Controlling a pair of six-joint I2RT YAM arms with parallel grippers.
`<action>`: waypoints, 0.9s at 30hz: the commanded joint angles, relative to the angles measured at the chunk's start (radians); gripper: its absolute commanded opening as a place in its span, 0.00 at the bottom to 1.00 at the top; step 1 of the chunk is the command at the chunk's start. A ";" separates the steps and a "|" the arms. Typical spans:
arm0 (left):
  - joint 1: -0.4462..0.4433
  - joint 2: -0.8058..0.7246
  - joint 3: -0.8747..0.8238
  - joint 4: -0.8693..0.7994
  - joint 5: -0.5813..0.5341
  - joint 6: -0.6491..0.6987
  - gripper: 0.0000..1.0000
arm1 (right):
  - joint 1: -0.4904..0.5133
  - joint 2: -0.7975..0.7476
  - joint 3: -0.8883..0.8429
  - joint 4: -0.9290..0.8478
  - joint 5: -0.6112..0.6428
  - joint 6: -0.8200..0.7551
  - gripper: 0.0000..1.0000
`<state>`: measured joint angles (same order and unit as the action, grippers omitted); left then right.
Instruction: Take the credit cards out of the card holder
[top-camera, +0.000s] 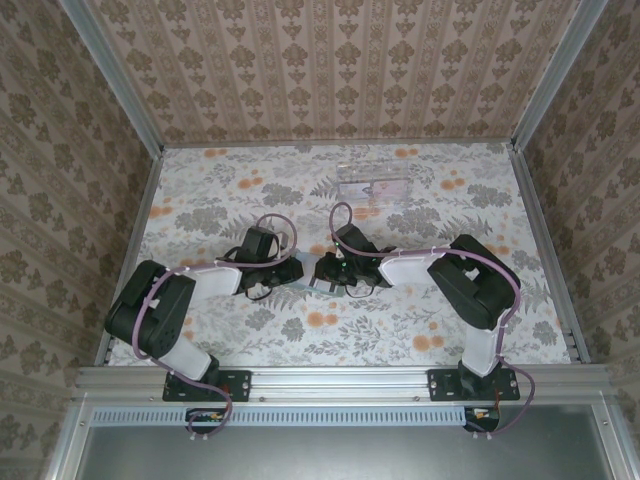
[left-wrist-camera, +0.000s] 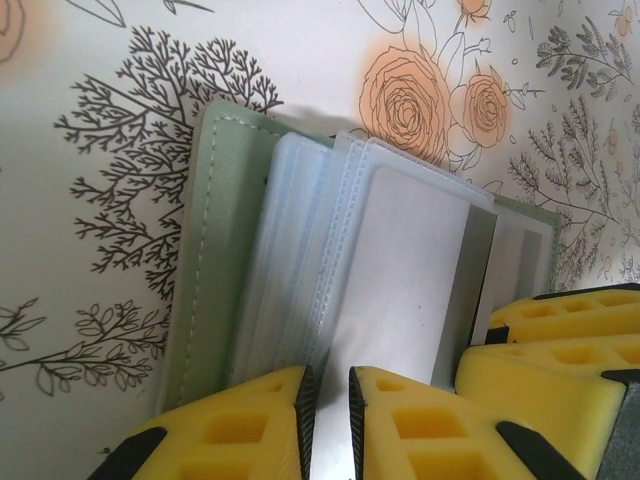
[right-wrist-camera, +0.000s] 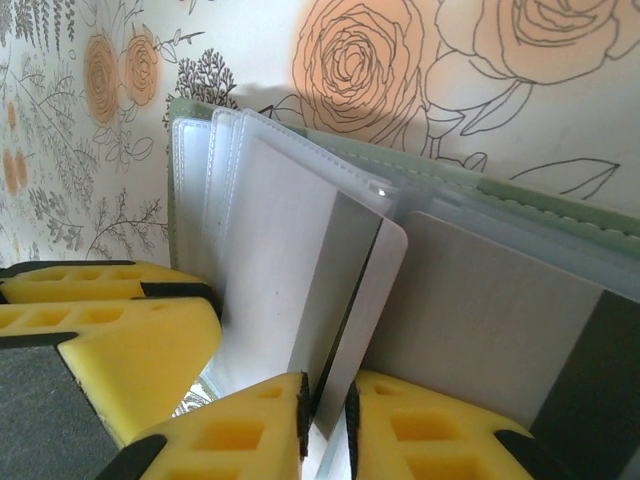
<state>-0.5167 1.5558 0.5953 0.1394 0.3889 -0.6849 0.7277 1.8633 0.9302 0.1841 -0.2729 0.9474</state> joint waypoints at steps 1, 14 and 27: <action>-0.014 0.023 -0.025 -0.030 0.001 -0.015 0.20 | 0.000 0.019 -0.011 0.007 -0.003 0.023 0.20; -0.010 0.014 -0.015 -0.103 -0.063 -0.025 0.13 | -0.017 0.000 -0.101 0.123 -0.018 0.079 0.00; 0.007 0.030 -0.020 -0.113 -0.074 -0.038 0.05 | -0.057 -0.021 -0.219 0.253 -0.048 0.149 0.00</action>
<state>-0.5152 1.5558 0.5953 0.1230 0.3588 -0.7147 0.6846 1.8507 0.7589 0.4793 -0.3286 1.0748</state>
